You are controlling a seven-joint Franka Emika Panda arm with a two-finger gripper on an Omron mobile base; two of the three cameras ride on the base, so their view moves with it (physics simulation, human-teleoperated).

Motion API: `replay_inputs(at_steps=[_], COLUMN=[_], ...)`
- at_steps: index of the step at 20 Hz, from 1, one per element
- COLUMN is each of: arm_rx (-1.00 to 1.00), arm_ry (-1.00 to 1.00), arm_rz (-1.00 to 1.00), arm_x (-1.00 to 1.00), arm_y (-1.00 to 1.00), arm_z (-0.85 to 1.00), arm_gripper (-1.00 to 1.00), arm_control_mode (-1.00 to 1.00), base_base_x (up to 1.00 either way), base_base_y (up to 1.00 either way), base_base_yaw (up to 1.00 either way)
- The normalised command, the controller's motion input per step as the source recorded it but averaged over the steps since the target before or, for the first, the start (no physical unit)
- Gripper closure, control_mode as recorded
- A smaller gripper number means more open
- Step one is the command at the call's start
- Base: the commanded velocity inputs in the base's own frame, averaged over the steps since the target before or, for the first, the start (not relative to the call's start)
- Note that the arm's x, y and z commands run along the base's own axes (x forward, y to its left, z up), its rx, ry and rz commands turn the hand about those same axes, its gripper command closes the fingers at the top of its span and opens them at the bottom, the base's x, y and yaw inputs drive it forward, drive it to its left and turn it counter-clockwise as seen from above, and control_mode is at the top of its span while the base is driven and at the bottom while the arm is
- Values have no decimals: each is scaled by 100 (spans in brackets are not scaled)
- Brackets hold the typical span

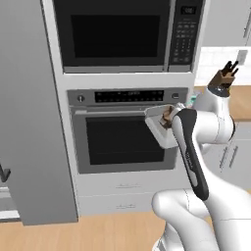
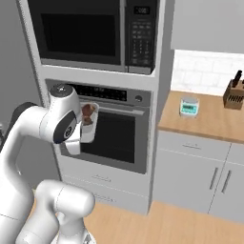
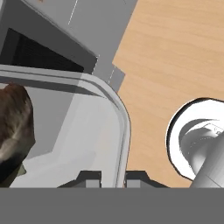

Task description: Take the meat container that has the steak and place it on the second highest rack of the freezer. Then take the vegetable container that has the bell pepper and garlic and place it on the highest rack of the freezer.

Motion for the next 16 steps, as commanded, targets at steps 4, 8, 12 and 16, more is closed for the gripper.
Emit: replay_inputs(at_steps=[4, 8, 12, 16], arm_rx=[0, 0, 0, 0], arm_ry=[0, 0, 0, 0], arm_rz=[0, 0, 0, 0], arm_x=[0, 0, 0, 0], arm_y=[0, 0, 0, 0], arm_z=[0, 0, 0, 0], arm_gripper=[100, 100, 100, 100], arm_control_mode=[100, 100, 100, 100], base_base_x=[1, 0, 0, 0], base_base_y=[100, 100, 100, 100], base_base_yaw=[0, 0, 0, 0])
